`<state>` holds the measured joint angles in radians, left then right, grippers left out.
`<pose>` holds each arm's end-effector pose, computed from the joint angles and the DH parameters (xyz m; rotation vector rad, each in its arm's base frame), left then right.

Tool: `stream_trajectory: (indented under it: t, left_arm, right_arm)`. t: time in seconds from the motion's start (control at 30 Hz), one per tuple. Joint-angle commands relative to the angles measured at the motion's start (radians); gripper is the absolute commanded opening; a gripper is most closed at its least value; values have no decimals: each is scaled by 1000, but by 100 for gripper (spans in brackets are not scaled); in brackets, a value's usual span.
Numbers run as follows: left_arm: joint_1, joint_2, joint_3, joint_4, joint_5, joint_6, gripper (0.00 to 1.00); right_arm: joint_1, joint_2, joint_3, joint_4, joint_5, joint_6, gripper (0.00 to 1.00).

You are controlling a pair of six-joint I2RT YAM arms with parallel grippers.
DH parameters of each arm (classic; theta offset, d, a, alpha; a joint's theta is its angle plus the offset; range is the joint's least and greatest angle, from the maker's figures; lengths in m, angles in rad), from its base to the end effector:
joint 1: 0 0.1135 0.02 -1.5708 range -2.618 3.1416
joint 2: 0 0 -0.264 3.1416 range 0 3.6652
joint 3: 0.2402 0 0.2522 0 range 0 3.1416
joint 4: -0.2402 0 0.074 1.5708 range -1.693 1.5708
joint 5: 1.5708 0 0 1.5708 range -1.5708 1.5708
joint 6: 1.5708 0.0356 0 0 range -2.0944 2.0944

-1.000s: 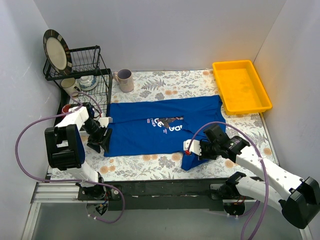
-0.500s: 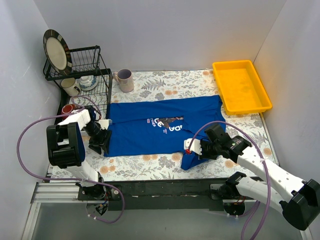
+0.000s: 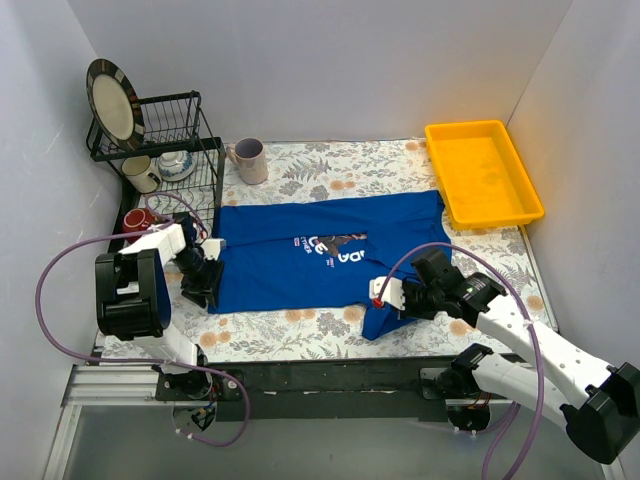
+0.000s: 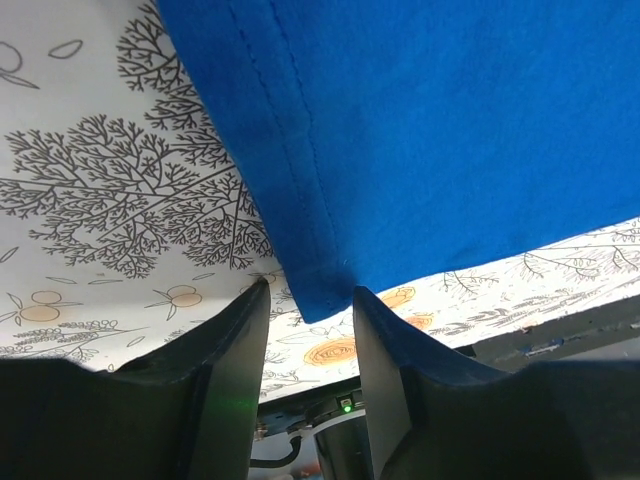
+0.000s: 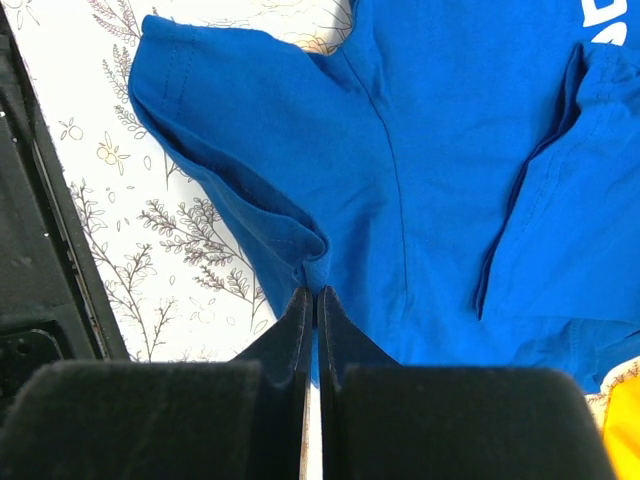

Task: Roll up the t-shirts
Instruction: Fold the T-shirt at the center of the board.

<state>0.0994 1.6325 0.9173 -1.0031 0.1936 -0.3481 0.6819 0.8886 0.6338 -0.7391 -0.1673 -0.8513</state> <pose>0.2440 0.0175 0.1539 0.6776 -2.8821 0.2581 0.1245 0.1087 0.2233 -1.8143 1.7924 0.1490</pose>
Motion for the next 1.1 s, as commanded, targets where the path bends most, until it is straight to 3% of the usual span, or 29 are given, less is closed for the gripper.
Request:
stream_trajectory:
  t: [0.0, 0.4, 0.67, 0.9, 1.07]
  left_arm:
    - [-27, -29, -52, -6, -9, 17, 38]
    - [-59, -33, -90, -6, 3, 0, 33]
    - [-76, -46, -75, -31, -17, 1, 0]
    - [-76, -42, 83, -74, 64, -3, 0]
    - [-76, -30, 176, -95, 102, -5, 0]
  right_arm:
    - [-5, -27, 4, -26, -12, 17, 1]
    - [-10, -13, 9, -14, -2, 18, 1]
    - [-24, -40, 50, -84, 69, 47, 1]
    - [-36, -122, 109, -131, 202, 87, 1]
    - [-134, -108, 142, -48, 252, 78, 1]
